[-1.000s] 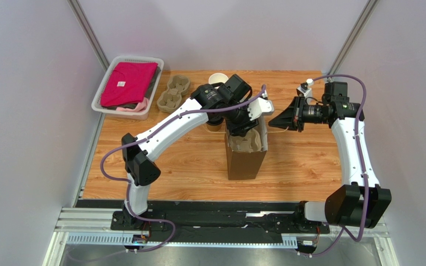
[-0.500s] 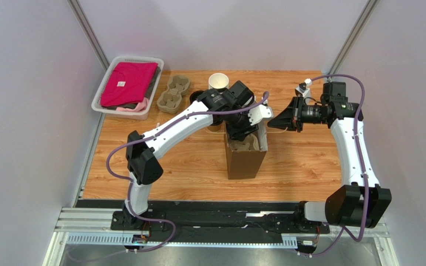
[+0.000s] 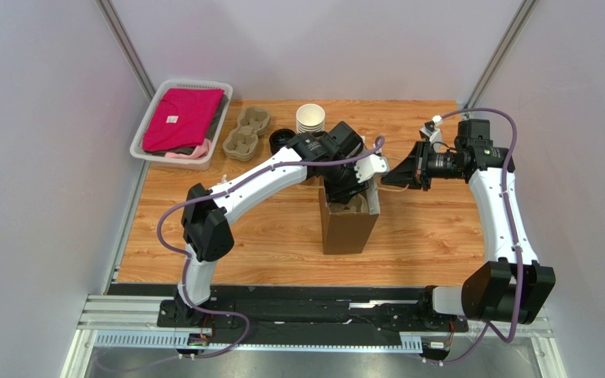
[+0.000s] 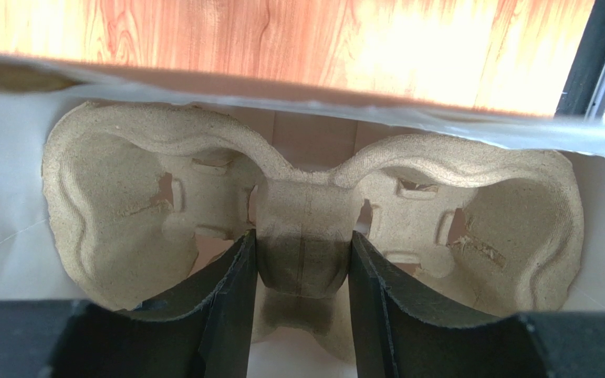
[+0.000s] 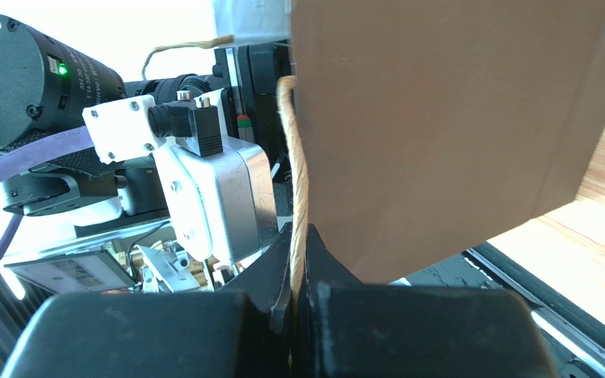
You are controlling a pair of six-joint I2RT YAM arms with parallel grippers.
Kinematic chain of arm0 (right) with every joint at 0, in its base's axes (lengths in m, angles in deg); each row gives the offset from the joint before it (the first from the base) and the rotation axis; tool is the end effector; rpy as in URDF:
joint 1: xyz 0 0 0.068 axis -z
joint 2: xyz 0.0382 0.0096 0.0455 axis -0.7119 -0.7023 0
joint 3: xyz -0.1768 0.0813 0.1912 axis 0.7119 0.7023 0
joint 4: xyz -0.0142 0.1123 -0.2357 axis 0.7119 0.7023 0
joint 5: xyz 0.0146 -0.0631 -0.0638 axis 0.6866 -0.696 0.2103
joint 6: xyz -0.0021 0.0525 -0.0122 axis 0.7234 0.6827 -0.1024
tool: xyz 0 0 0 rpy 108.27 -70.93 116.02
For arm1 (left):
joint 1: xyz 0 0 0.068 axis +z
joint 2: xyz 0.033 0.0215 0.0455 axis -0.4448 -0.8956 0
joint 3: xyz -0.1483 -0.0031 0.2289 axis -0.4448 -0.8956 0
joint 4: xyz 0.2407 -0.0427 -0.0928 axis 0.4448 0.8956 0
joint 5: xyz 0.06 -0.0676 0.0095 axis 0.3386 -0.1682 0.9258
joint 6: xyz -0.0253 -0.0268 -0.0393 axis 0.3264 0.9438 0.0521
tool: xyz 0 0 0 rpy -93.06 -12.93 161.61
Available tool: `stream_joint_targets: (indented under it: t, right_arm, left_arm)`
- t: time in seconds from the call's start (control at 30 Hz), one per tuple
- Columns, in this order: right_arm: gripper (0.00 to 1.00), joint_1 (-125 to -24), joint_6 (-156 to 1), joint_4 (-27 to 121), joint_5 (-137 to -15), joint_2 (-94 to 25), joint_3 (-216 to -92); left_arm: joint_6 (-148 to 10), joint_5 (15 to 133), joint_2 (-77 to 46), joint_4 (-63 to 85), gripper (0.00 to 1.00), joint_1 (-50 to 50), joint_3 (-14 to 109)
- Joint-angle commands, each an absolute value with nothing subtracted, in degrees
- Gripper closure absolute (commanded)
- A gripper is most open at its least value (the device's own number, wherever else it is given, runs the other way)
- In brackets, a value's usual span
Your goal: Pack the takeout coffee
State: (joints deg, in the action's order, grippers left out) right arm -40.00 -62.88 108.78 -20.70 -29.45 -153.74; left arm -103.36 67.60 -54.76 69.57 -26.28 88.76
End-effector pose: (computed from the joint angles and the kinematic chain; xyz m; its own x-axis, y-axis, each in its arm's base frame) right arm 0.2445 0.0088 0.3483 -0.9562 0.2531 -0.1473 -0.0273 0.4238 0.9054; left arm 0.2569 -0.3515 0.3154 -0.1492 0.8055 -0.5735 0.9822 0.1875 0.0078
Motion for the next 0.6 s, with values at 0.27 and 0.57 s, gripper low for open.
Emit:
stream_joint_targets:
  t: [0.27, 0.57]
  right_arm:
    - [1.0, -40.2, -65.48, 110.15, -17.19, -28.04, -154.61]
    - [1.0, -40.2, -68.38, 112.52, -18.59, -27.77, -155.57]
  left_arm:
    - [-103.86, 69.43, -53.51, 71.24, 0.55, -27.03, 85.61]
    - [-102.9, 68.46, -53.16, 74.66, 0.3, -26.94, 92.02]
